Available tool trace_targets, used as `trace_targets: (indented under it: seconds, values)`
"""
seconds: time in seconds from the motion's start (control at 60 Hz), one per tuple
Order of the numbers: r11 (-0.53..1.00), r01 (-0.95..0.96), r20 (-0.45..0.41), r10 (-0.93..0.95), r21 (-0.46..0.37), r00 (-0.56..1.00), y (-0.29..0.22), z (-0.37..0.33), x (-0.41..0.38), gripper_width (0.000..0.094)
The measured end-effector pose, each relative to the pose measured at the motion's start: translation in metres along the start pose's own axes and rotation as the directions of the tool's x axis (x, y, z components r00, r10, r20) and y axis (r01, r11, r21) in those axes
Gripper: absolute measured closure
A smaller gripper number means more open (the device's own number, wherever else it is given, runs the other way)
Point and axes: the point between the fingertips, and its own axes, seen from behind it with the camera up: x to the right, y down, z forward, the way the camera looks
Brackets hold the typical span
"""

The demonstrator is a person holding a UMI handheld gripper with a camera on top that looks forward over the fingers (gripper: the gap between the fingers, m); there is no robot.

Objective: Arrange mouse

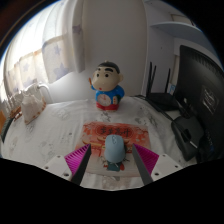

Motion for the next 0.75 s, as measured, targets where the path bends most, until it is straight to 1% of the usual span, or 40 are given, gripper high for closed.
trace_targets:
  seconds: [0.167,0.25,0.3,0.367,0.617,0.75]
  values:
    - [1.000,0.020,0.022,-0.019,-0.019,1.000,-0.001,-0.102,-0.016,0.0082]
    - [0.999,0.019,0.061,-0.017,-0.036,0.998,0.007,-0.138,-0.028,0.0085]
    - [0.998,0.025,0.067,-0.021,-0.050,0.998,0.011,-0.151,-0.031,0.0088]
    - [0.998,0.035,0.061,-0.032,-0.056,0.998,0.012,-0.164,-0.029,0.0090]
    - [0.998,0.056,-0.006,-0.056,-0.004,0.998,0.001,-0.175,-0.013,0.0090]
    - [0.999,0.045,-0.004,-0.045,-0.007,0.999,0.003,-0.175,-0.015,0.0088]
